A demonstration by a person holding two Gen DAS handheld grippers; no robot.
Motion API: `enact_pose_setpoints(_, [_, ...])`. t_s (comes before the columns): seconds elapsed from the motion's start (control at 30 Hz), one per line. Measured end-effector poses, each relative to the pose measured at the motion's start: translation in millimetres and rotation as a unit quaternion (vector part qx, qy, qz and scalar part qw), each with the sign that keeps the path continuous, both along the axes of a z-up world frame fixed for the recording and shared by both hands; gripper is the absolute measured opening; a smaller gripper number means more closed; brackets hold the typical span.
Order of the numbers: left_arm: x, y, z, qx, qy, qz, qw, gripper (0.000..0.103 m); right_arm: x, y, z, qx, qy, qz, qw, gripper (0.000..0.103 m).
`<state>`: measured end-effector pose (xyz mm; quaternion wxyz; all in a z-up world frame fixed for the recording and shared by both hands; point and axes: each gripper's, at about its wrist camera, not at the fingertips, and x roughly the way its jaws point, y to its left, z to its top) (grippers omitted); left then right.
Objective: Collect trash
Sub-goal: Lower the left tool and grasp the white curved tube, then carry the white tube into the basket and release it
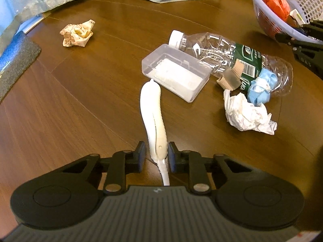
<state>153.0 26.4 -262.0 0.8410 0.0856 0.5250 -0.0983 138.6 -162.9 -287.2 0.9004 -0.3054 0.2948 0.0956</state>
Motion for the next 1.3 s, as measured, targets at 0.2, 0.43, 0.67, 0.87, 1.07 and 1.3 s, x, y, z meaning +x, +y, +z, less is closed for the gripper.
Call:
enact_pose_setpoints(0.2, [-1, 0, 0, 0.0, 0.001, 0.002, 1.0, 0.016, 0, 0, 0, 0.0, 0.0, 0.0, 1.0, 0.014])
enact_pose_setpoints(0.43, [4, 3, 23, -0.018, -0.029, 0.008, 0.9994, 0.016, 0, 0, 0, 0.0, 0.0, 0.0, 1.0, 0.014])
enact_pose_setpoints(0.67, [16, 3, 48, -0.036, -0.062, 0.013, 0.9973, 0.016, 0, 0, 0, 0.0, 0.0, 0.0, 1.0, 0.014])
enact_pose_setpoints(0.87, [16, 8, 57, -0.039, -0.072, 0.014, 0.9965, 0.016, 0, 0, 0, 0.0, 0.0, -0.001, 1.0, 0.014])
enact_pose_setpoints(1.07, [15, 8, 71, -0.042, -0.092, 0.012, 0.9948, 0.016, 0, 0, 0, 0.0, 0.0, -0.001, 1.0, 0.014])
enact_pose_setpoints(1.3, [20, -5, 100, -0.067, -0.127, -0.007, 0.9895, 0.016, 0, 0, 0, 0.0, 0.0, -0.001, 1.0, 0.014])
